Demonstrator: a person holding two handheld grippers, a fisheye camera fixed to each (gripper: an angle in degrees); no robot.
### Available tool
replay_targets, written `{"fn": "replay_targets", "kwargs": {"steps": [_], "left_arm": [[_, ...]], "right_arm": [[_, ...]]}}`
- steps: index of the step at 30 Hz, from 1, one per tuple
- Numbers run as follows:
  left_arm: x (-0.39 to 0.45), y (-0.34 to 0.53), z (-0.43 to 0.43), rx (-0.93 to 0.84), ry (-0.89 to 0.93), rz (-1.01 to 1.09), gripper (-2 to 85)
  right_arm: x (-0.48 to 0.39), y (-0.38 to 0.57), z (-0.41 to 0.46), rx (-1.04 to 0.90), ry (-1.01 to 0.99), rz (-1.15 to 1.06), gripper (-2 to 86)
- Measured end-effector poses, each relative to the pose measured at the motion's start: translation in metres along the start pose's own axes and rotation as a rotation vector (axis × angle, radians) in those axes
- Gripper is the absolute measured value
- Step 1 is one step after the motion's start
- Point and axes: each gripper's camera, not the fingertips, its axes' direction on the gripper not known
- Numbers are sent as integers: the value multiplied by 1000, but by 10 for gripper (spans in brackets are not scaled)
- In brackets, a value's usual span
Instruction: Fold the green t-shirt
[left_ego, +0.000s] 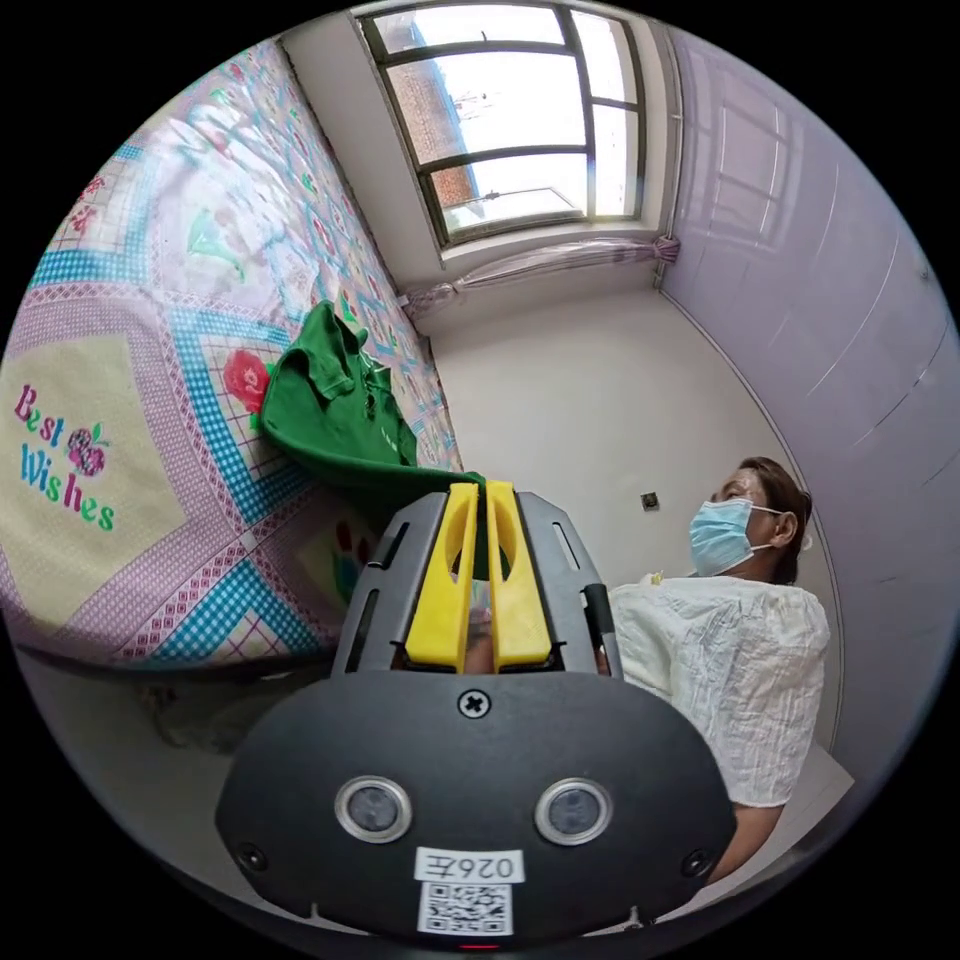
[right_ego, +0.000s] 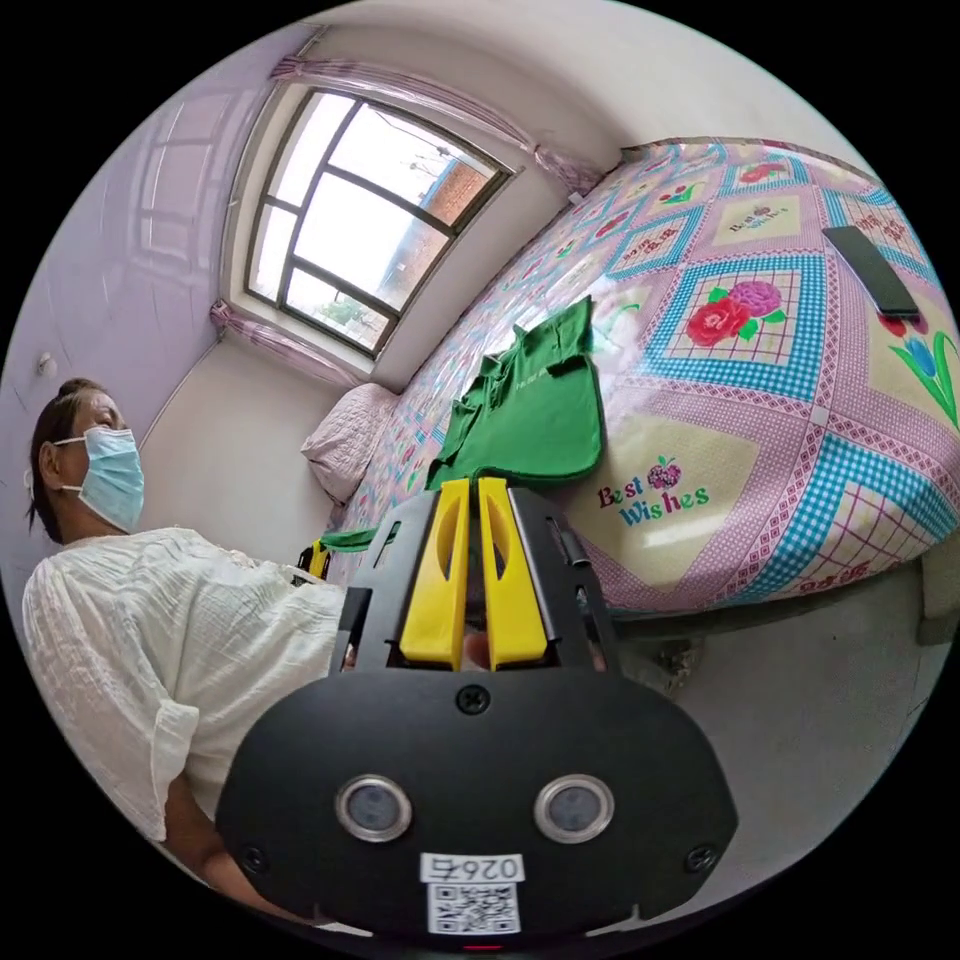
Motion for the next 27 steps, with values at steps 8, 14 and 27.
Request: {"fn": "replay_targets", "kwargs": {"steps": [8, 14, 27], "left_arm": [[-31, -170, 66, 42, 72, 25, -5], [-103, -288, 121, 28, -12, -77, -6], [-233, -417, 186, 17, -150, -322, 1]], "right_arm": [[18, -170, 83, 92, 20, -113, -15], [56, -297, 191, -13, 113, -83, -15], [144, -409, 360, -193, 237, 55, 6]]}}
